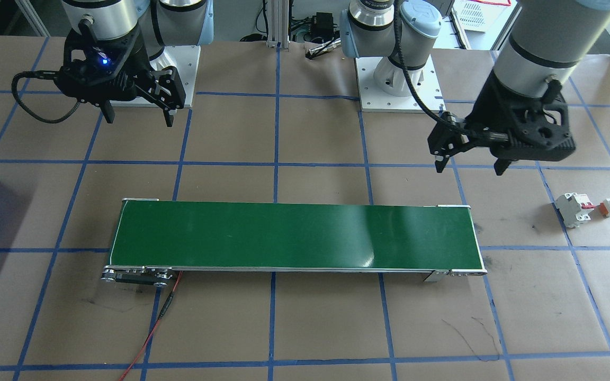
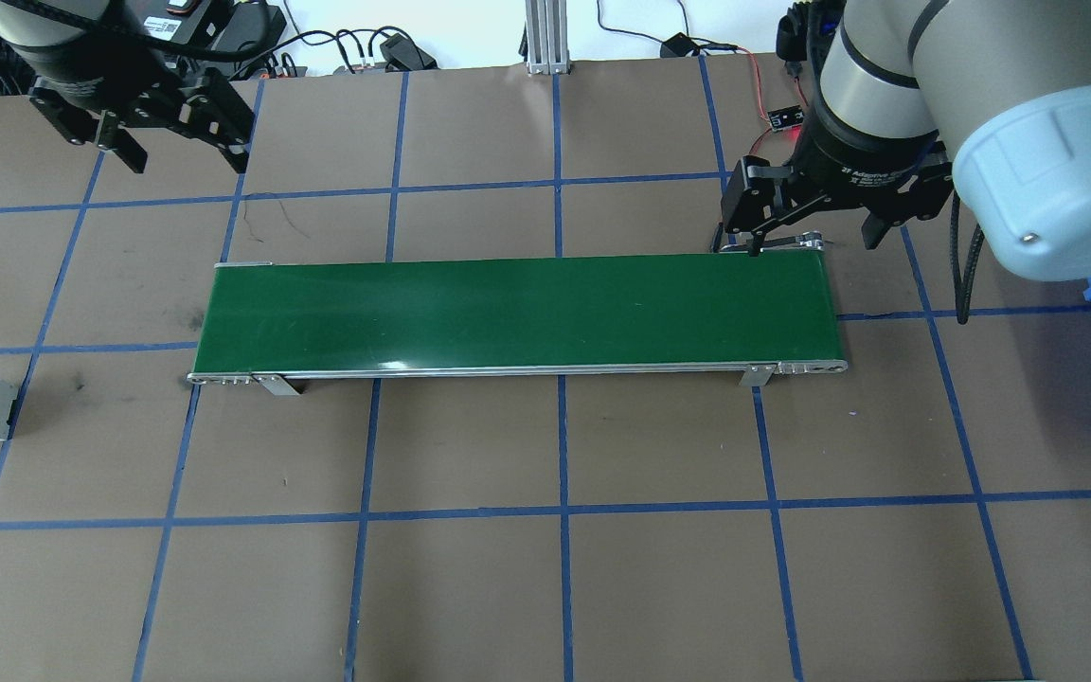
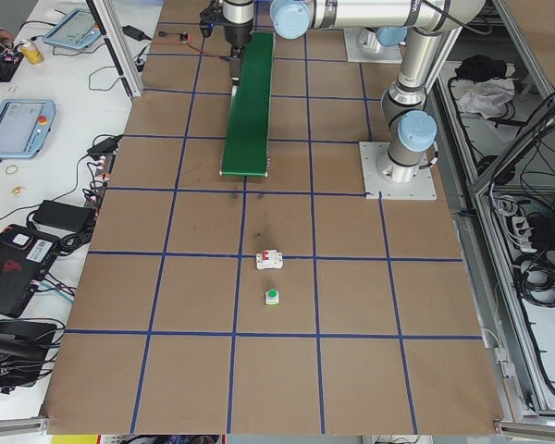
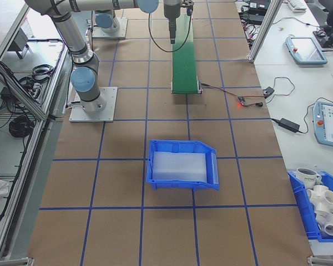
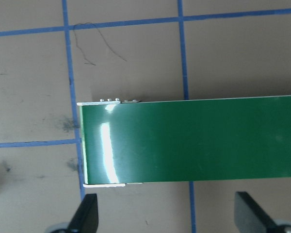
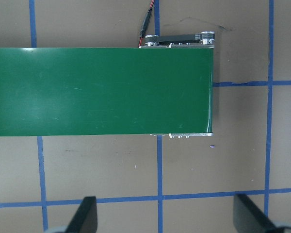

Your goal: Move button from left to right

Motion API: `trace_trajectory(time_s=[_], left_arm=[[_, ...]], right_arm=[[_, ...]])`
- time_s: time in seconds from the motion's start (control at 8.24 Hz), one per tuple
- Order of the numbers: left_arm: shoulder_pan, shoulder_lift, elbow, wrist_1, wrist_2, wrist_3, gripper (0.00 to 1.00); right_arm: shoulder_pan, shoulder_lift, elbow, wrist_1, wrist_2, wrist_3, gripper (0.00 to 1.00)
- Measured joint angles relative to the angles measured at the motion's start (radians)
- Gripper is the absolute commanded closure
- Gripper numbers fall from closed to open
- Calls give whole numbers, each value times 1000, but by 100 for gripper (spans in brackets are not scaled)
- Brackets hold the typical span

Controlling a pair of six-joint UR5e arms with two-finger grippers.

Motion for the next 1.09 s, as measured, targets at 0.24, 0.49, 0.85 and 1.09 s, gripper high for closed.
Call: trace_trajectory(time_s=[0.24, 0.49, 0.85, 1.09], left_arm=[[183, -8, 3, 20, 0, 31, 0], [391, -3, 6, -9, 0, 65, 0], [700, -24, 6, -64, -3, 385, 0], [888, -113, 25, 5, -9, 553, 0]], right_arm=[[0, 0, 0, 0, 0, 0, 0], [0, 0, 0, 1, 0, 0, 0], [0, 0, 0, 2, 0, 0, 0], [0, -1, 0, 2, 0, 0, 0]])
